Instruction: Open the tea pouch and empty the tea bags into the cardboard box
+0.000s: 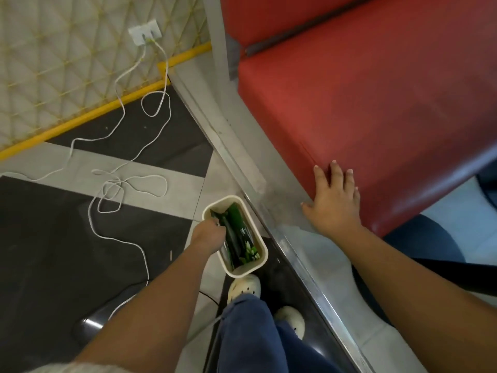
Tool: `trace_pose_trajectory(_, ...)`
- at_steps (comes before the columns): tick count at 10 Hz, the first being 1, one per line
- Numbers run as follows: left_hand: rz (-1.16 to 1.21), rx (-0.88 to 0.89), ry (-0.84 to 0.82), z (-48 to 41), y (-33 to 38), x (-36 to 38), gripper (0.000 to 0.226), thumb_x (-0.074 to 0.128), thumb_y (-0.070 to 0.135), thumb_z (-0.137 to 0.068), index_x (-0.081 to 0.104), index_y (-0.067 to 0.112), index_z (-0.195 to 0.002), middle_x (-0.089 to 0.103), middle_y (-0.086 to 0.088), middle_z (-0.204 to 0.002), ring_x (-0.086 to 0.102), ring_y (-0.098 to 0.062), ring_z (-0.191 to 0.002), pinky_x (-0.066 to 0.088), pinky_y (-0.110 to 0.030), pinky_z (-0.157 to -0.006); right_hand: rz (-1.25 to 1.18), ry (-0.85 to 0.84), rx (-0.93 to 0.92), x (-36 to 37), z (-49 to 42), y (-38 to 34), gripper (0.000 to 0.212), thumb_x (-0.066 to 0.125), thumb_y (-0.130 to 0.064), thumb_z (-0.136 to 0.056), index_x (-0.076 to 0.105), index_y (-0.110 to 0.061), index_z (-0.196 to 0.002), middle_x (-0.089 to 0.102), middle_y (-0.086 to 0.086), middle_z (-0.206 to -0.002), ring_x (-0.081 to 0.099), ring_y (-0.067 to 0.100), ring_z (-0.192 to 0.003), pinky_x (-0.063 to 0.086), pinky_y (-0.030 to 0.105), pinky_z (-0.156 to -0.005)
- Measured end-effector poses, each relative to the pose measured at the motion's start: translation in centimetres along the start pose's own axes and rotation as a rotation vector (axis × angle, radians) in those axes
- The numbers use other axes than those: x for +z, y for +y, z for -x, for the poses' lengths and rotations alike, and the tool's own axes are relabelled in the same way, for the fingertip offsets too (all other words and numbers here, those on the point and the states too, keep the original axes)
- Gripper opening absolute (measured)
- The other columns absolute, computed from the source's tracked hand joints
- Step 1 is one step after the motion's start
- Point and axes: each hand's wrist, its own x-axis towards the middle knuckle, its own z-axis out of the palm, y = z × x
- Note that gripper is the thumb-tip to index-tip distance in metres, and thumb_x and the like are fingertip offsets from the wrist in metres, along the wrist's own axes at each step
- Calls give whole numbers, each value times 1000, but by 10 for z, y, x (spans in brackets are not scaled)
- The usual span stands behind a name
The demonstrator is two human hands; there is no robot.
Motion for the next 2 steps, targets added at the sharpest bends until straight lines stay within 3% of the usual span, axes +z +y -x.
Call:
trace_pose_trajectory(1, 17, 122, 52, 24, 30, -35, 34, 47, 22, -92, 58, 12, -122, 62, -15, -119, 58, -31, -103, 42, -29, -77, -39, -28, -32, -28, 12, -19, 82, 57, -42, -86, 9, -24, -149, -1, 8, -159, -3, 39, -144, 11, 54, -116)
trace_pose_trajectory(2, 48, 217, 84, 50, 67, -70, 36, 50, 20, -91, 57, 15, -126, 58, -12, -129, 53, -29, -118, 41, -30, -94, -63, -5, -98, -65, 22, -39, 81, 56, -41, -87, 9, -24, -150, 0, 8, -158, -3, 38, -144, 9, 52, -117)
